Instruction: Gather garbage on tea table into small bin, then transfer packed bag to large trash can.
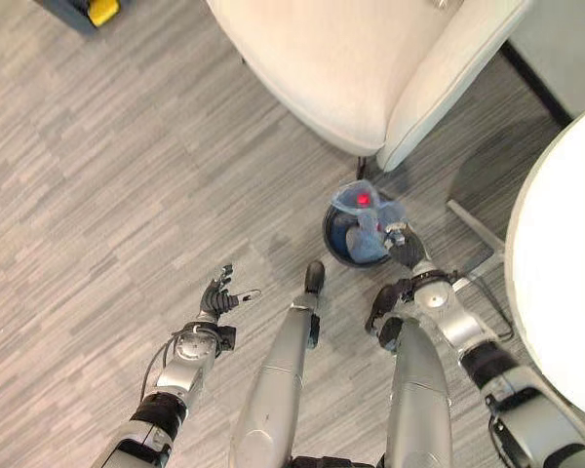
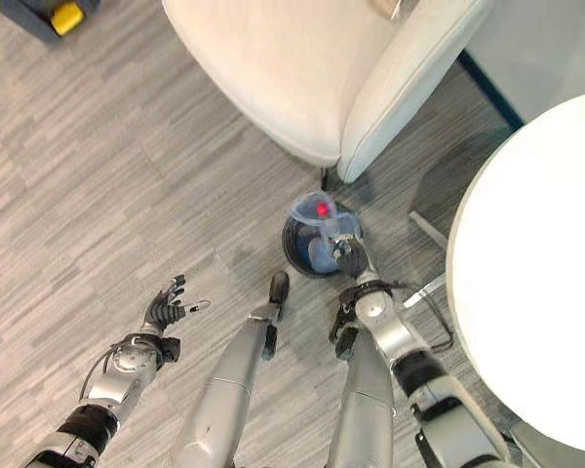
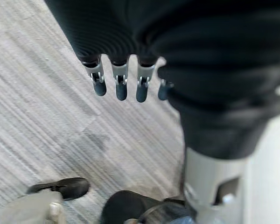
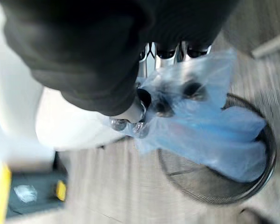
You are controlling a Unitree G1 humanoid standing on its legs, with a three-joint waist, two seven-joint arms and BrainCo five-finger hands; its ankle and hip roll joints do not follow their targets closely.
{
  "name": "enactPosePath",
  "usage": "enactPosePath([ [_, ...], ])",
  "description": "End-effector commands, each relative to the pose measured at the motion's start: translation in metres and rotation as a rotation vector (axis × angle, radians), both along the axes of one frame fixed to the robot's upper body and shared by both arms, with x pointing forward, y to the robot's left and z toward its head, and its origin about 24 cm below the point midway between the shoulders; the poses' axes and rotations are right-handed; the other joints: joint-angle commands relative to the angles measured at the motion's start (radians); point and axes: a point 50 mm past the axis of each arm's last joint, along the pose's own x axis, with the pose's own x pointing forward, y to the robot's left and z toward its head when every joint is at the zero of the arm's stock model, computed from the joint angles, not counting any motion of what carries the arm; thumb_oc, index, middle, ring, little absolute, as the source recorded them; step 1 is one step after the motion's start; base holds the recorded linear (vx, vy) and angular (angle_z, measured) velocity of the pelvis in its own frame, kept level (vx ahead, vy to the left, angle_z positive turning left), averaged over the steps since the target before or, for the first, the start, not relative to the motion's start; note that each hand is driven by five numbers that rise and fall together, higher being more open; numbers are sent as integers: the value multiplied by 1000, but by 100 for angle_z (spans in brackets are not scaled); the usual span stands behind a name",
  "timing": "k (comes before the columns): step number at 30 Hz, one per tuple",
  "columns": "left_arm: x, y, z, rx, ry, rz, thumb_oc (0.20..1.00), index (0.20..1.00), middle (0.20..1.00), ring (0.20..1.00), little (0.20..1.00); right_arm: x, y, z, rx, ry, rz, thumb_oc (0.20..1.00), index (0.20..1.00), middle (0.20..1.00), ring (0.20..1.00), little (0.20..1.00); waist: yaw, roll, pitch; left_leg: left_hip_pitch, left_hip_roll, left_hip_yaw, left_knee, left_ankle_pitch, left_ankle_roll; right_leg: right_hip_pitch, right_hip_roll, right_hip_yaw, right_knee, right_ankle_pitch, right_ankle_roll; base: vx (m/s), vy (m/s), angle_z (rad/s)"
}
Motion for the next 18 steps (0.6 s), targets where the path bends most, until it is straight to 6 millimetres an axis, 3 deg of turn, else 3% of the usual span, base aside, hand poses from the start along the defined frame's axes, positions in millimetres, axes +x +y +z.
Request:
enactPosePath([
  [1, -12, 11, -11, -7, 38, 32, 1000, 1000, 1000, 1000, 1000, 2, 16, 37, 171, -165, 115, 200, 200, 200, 200, 200, 2, -17, -15, 125, 20, 6, -76, -90, -21, 125, 5, -5, -152, 28, 87, 55, -9, -23],
  [2, -13, 11, -11, -7, 39, 32, 1000, 1000, 1000, 1000, 1000, 2, 16, 37, 171, -164, 115, 200, 200, 200, 200, 200, 2, -16, -13, 131, 20, 5, -79, -89, -21, 131, 6, -6, -155, 29, 87, 44, 14, -35],
  [3, -26, 14, -21, -20, 76, 50, 1000, 1000, 1000, 1000, 1000, -8, 20, 40, 230, -184, 162, 200, 200, 200, 200, 200, -5, -27, -53, 228, 26, 11, -147, -56, -22, 235, 22, -27, -249, 76, 87, 50, 11, -25],
  [12, -68, 23, -44, -3, 187, 40, 1000, 1000, 1000, 1000, 1000, -31, 21, 55, 225, -252, 296, 200, 200, 200, 200, 200, -21, -71, -209, 480, 57, 53, -294, -59, -26, 489, 75, -24, -459, 121, 119, 108, 6, -15],
  [14, -85, 26, -48, 13, 217, 22, 1000, 1000, 1000, 1000, 1000, -42, 19, 57, 245, -268, 324, 200, 200, 200, 200, 200, -17, -80, -271, 584, 59, 90, -358, -68, -22, 575, 88, -8, -536, 142, 140, 153, 105, -21],
  [17, -88, 26, -48, 19, 219, 15, 1000, 1000, 1000, 1000, 1000, -43, 22, 61, 246, -284, 340, 200, 200, 200, 200, 200, -13, -80, -276, 618, 63, 106, -379, -70, -18, 581, 84, 5, -535, 162, 154, -39, 67, -45],
  [18, -79, 24, -40, 44, 180, -30, 1000, 1000, 1000, 1000, 1000, -44, 28, 69, 259, -320, 373, 200, 200, 200, 200, 200, -5, -80, -262, 613, 74, 112, -378, -51, -10, 556, 99, 60, -461, 145, 157, -178, 25, -20],
])
